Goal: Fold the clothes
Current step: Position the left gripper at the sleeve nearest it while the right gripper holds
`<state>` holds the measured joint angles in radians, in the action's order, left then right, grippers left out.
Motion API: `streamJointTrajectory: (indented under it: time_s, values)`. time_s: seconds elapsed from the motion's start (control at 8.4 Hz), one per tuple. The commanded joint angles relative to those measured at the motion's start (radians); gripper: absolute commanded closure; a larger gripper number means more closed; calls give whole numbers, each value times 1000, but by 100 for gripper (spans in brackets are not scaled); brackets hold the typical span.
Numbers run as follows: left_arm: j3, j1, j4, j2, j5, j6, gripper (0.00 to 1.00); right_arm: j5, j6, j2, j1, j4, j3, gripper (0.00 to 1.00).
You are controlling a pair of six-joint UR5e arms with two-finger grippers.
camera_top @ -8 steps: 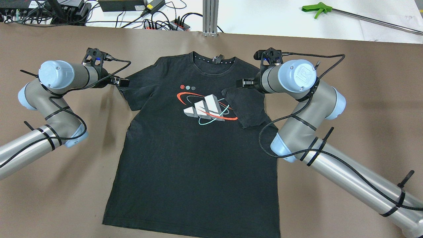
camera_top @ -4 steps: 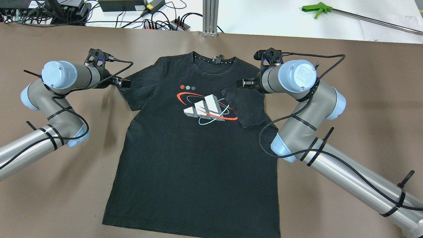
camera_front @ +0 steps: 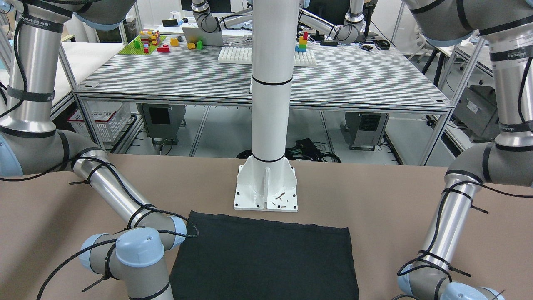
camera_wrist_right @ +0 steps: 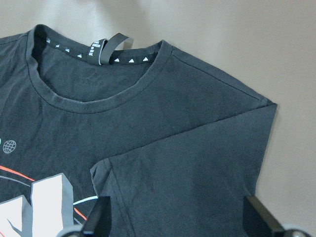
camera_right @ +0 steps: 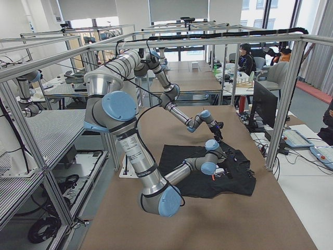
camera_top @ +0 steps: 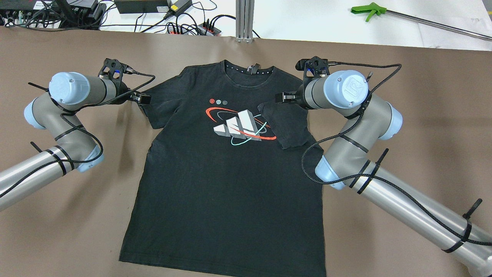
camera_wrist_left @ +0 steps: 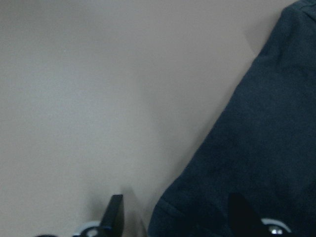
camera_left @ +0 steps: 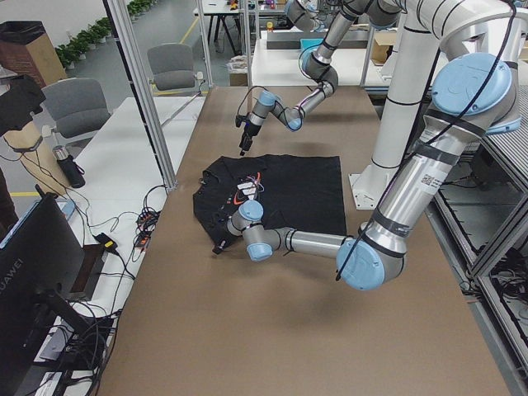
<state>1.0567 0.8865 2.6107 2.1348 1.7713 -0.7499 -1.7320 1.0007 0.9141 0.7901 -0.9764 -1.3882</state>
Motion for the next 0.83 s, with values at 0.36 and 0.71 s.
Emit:
streamJointTrajectory:
  time_s: [0.36,0.71]
  values:
    - [0,-1,2,-13,-3,15,62,0,3,-1,0,-1,2,6]
    - [22,0,2,-3,10,-6,100,2,3,-1,0,-1,2,6]
